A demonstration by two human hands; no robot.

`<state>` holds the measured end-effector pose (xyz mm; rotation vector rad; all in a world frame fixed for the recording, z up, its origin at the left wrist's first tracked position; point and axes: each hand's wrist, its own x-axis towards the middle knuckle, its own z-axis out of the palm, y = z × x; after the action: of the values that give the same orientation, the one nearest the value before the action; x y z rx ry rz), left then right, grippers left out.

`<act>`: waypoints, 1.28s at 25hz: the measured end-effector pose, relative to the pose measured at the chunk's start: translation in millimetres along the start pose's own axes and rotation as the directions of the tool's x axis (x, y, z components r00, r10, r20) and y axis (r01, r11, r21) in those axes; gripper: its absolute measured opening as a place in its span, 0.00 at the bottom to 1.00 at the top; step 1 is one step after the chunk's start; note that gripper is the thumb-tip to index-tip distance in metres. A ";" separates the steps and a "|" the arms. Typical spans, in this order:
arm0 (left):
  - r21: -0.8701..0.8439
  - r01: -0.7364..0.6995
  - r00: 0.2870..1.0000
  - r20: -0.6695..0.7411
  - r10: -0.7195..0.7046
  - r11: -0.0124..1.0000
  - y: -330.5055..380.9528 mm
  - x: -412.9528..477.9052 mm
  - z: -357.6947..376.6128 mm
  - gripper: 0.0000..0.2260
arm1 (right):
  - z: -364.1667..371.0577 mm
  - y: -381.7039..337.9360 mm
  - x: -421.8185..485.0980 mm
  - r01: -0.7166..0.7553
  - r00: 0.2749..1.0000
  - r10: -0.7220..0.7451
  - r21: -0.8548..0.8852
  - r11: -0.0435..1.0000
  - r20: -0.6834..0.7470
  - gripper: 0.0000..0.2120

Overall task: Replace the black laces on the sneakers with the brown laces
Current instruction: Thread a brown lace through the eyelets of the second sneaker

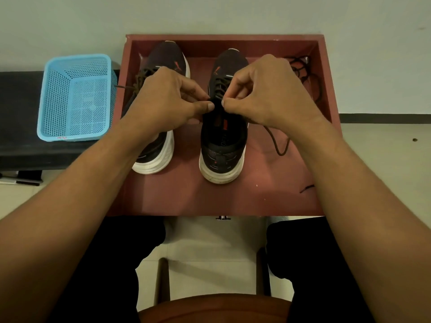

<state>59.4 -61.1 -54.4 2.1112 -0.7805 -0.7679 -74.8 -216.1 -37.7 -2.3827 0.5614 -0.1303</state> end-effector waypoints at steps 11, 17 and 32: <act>-0.043 0.026 1.000 0.018 -0.026 0.999 1.4 -1.8 -0.9 0.06 | 16.5 -16.0 2.5 0.015 0.999 -0.023 -0.282 0.959 -0.027 0.04; -0.024 0.012 1.000 0.005 -0.012 1.000 0.1 -1.9 -1.4 0.06 | 14.6 -11.6 4.1 0.045 0.999 -0.049 -0.245 0.968 -0.009 0.04; 0.148 -0.094 0.994 -0.042 0.102 0.985 1.4 1.2 1.9 0.02 | 8.6 0.1 6.5 0.018 0.997 -0.003 -0.195 0.981 0.074 0.07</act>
<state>58.4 -63.6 -54.6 2.1935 -0.9310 -0.6205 -67.0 -213.7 -44.7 -2.5693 0.5488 0.0091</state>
